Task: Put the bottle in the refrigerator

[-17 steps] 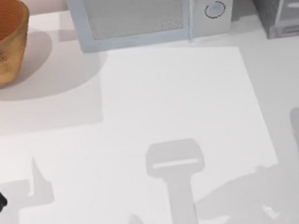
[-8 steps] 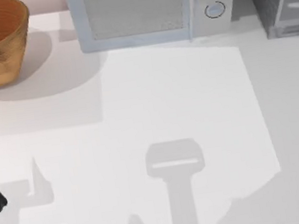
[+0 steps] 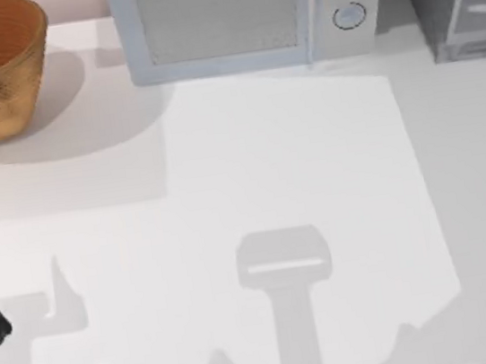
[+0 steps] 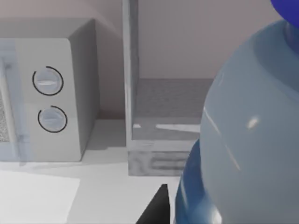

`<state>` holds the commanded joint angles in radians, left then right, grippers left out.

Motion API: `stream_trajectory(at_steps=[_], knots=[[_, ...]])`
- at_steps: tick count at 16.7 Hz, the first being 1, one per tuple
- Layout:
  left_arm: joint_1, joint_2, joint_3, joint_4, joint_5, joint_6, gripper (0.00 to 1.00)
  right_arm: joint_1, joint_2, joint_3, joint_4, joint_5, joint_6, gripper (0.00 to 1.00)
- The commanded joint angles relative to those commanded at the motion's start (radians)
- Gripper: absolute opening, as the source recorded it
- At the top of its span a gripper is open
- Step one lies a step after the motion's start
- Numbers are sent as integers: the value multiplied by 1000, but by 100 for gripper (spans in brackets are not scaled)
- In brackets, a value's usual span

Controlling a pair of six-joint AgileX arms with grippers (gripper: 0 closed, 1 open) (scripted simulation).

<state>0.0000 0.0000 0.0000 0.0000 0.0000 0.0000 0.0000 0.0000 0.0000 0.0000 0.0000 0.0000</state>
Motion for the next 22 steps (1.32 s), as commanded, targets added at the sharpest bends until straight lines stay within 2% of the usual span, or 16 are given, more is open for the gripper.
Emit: stream_trajectory(at_steps=[5,9,22], knots=[[0,0,0,0,0,0,100,-13,67,39,45,-15,-2,1],[0,0,0,0,0,0,100,-46,298,167,192,-54,-3,1],[0,0,0,0,0,0,100,-223,1721,798,917,-211,18,1]])
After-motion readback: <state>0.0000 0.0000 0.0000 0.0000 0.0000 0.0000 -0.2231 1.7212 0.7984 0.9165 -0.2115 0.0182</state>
